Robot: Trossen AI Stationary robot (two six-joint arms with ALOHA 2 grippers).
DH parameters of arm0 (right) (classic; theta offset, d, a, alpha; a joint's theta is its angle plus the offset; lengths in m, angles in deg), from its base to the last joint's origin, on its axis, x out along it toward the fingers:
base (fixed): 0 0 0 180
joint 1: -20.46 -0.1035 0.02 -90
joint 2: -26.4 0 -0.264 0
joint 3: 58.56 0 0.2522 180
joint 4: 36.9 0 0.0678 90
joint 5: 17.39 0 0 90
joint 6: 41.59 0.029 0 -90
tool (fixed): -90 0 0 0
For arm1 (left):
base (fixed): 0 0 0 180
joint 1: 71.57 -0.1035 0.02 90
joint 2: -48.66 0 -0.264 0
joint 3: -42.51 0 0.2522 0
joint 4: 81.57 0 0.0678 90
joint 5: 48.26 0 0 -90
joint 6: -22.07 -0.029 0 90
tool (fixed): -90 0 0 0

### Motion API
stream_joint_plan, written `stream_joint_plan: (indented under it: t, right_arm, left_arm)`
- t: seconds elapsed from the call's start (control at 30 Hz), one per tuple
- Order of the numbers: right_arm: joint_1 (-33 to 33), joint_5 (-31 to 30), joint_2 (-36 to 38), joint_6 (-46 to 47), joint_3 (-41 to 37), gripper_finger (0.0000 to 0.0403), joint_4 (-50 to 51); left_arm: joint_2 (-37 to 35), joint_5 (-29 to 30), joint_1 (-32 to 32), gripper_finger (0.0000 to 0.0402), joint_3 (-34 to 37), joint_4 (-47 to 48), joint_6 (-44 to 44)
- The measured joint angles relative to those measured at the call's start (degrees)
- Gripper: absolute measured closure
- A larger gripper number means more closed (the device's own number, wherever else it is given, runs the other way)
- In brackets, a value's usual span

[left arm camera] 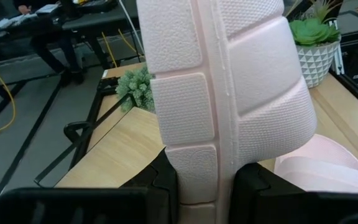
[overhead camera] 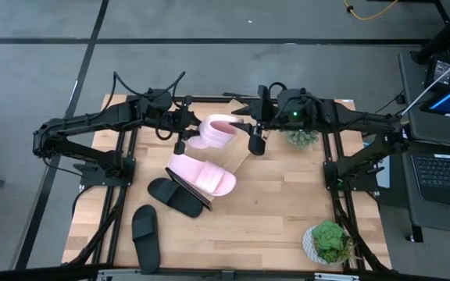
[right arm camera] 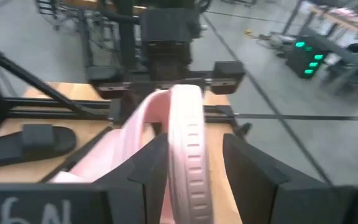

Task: Pick and place slides into the shelf
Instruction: Put the pink slides on the shelf

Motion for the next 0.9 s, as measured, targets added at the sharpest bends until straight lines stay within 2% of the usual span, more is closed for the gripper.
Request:
stream_joint_plan:
  t: [0.13,0.43,0.67,0.9]
  right_arm:
    - [1.02,3.43,0.00,1.08,0.00,0.0267,0.02]
    - [1.43,3.44,0.06,-0.17,0.00,0.0355,1.23]
    - [1.45,3.01,0.11,-0.27,0.04,0.0358,1.18]
    - [1.41,-3.46,1.14,-1.55,0.02,0.0360,0.55]
  left_arm:
    - [0.00,-0.06,0.00,0.0328,0.00,0.00,-0.03]
    - [0.00,-0.11,0.00,0.0328,0.00,0.10,-0.02]
    - [-0.01,3.78,0.07,0.0327,0.00,-1.07,-0.30]
    - [-0.43,6.60,0.00,0.0248,-0.02,-4.14,-0.52]
